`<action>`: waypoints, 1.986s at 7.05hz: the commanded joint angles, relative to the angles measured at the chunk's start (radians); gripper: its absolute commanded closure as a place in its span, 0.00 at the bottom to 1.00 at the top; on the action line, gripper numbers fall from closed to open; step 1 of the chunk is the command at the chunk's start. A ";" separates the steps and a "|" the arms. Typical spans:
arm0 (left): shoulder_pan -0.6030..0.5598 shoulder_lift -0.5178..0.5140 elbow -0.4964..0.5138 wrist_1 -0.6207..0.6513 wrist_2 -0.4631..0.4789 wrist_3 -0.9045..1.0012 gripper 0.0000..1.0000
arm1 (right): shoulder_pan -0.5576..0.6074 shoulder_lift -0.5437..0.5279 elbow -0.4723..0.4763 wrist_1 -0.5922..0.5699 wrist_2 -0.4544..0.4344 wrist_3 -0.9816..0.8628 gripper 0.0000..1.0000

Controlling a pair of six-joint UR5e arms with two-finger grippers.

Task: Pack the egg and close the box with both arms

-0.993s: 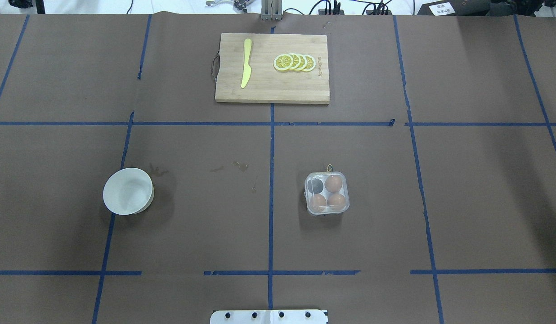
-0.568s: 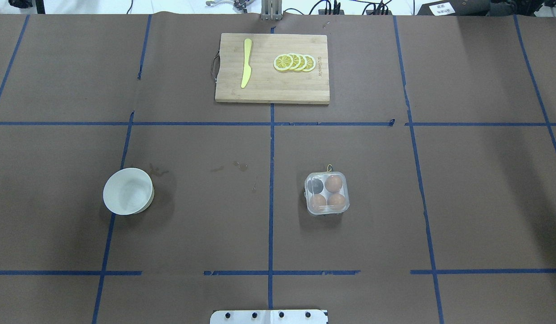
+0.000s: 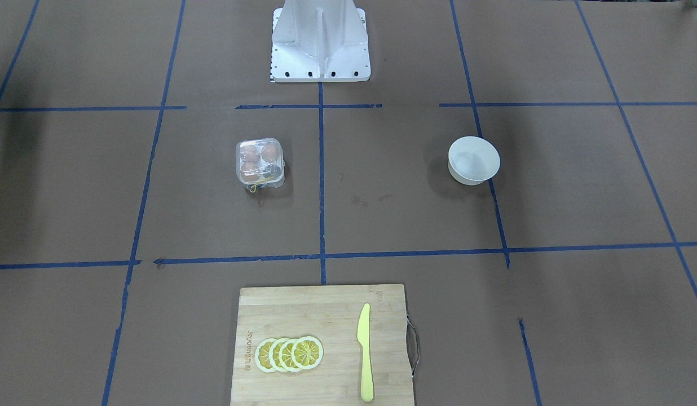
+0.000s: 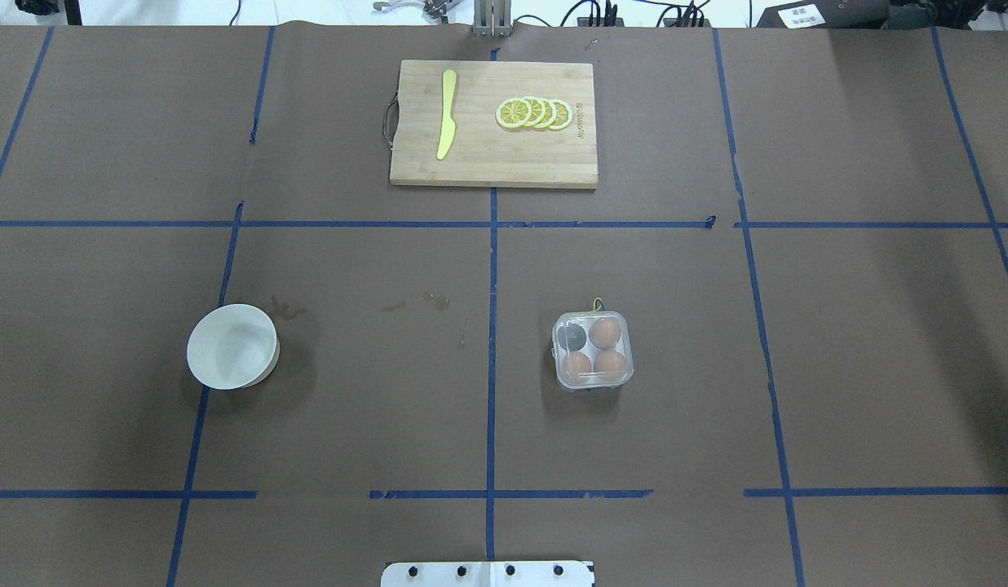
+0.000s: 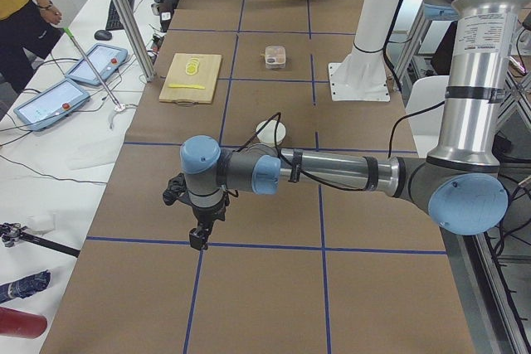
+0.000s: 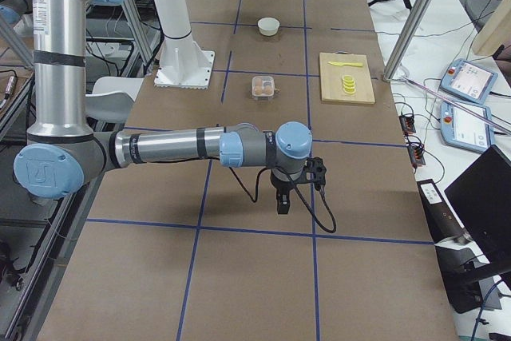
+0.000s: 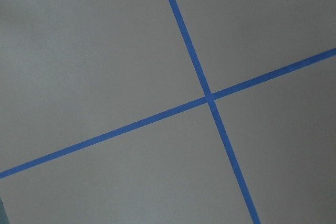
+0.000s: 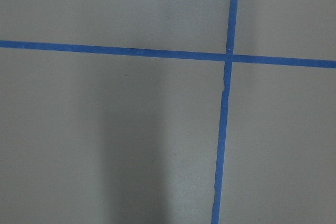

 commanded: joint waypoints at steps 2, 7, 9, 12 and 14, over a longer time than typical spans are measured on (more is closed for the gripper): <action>0.001 0.027 -0.011 -0.002 -0.072 -0.086 0.00 | 0.000 0.000 0.000 0.000 -0.046 0.007 0.00; 0.001 0.033 -0.028 0.014 -0.135 -0.310 0.00 | -0.002 0.000 -0.012 -0.001 -0.045 0.012 0.00; 0.002 0.030 -0.028 0.009 -0.138 -0.310 0.00 | -0.005 0.000 -0.035 -0.001 -0.042 0.012 0.00; 0.005 0.029 -0.029 0.014 -0.136 -0.310 0.00 | -0.015 0.002 -0.032 0.002 -0.040 0.010 0.00; 0.004 0.026 -0.046 0.030 -0.135 -0.310 0.00 | -0.023 0.002 -0.034 0.002 -0.043 0.010 0.00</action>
